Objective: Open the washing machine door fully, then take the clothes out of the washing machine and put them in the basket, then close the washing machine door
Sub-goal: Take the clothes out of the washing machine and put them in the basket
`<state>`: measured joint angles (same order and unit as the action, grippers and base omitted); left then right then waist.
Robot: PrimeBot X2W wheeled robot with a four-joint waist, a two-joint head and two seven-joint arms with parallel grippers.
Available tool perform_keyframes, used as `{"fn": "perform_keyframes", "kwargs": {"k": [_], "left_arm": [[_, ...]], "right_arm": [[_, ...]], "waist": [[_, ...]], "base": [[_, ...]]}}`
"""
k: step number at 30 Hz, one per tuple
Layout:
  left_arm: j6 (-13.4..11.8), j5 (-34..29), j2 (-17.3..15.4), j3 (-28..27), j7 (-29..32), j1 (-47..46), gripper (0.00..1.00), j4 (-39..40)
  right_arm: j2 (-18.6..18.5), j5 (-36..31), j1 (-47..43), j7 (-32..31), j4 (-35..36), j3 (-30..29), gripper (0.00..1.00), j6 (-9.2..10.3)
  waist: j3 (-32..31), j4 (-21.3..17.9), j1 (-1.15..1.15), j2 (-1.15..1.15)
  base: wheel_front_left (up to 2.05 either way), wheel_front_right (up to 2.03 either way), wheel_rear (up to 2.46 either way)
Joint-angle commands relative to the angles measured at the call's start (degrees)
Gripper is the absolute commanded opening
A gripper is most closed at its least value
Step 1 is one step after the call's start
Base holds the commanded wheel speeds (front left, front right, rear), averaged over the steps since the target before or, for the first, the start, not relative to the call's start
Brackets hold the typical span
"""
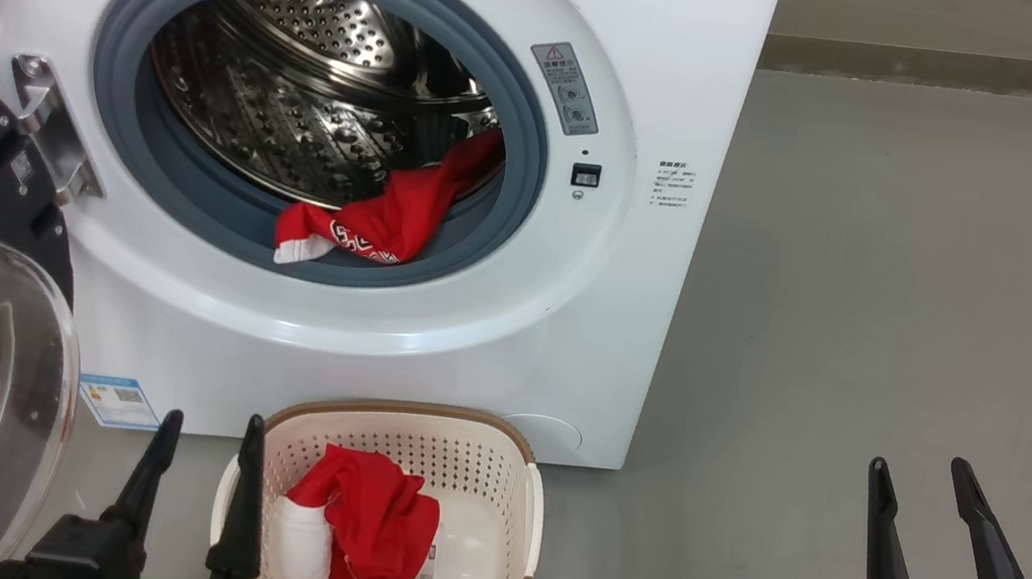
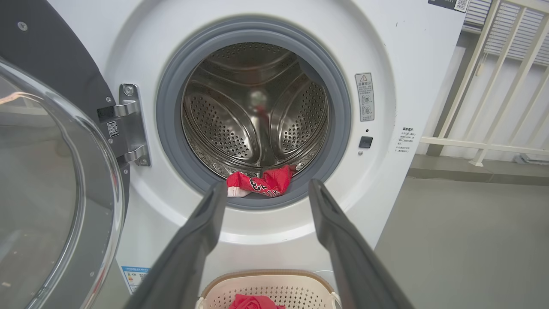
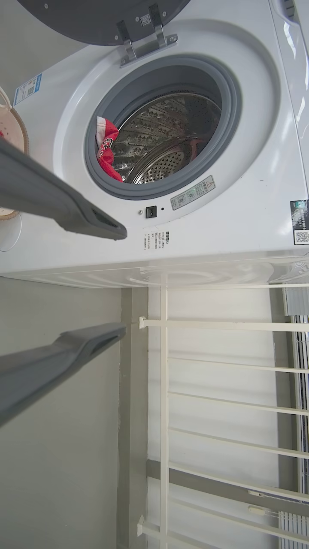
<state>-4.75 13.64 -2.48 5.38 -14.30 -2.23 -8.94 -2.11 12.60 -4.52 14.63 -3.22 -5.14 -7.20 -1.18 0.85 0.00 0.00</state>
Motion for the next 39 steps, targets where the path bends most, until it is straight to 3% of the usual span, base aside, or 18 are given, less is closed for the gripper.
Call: {"fn": "perform_keyframes", "kwargs": {"k": [1, 19, 39], "left_arm": [[-0.16, -0.73, -0.41, -2.05, -0.7, -0.39, 1.0, 1.19], [0.0, 0.81, -0.4, -1.12, -0.7, -1.99, 1.0, 0.83], [2.87, 1.62, -1.08, -3.97, -0.7, -19.04, 1.0, -2.43]], "right_arm": [[-0.76, -0.43, 0.88, 0.37, 1.65, 1.21, 1.0, -0.29], [-0.76, 0.16, 1.07, 0.37, 1.69, 1.89, 1.0, -0.29], [-0.76, 0.01, 9.19, 0.37, 2.88, 3.92, 1.0, -0.29]], "waist": [[-0.1, -0.02, 0.0, 0.0], [2.01, -0.28, 0.0, 0.0], [19.41, -1.8, 0.0, 0.0]], "base": [[0.0, 0.0, 0.0], [0.0, 0.0, 0.0], [0.0, 0.0, 0.0]]}}
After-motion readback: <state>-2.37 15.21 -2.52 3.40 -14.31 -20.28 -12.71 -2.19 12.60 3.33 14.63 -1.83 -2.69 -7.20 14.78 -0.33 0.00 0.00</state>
